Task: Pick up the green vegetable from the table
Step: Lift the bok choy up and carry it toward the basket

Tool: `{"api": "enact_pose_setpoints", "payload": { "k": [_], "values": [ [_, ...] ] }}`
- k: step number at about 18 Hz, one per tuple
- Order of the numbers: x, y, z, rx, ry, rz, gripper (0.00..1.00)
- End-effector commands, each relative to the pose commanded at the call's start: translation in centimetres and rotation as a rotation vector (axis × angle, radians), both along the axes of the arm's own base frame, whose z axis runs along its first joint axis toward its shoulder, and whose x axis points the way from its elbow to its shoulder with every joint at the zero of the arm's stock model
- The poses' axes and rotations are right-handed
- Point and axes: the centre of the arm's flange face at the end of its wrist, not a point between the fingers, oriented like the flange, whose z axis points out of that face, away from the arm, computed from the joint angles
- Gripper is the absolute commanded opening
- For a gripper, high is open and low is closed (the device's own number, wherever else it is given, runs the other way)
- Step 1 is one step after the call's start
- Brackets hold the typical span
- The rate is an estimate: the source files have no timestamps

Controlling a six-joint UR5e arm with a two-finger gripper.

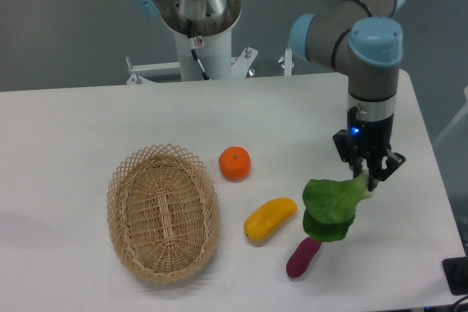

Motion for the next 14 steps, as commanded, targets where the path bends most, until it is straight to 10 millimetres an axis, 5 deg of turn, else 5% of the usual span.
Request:
{"api": "enact_pose_setpoints", "payload": {
  "k": [7,14],
  "values": [
    [3.0,3.5,1.8,0.068,-0.057,0.082,0.34],
    [4.5,4.1,2.6,0.088,-0.071,0.099,0.34]
  ]
}}
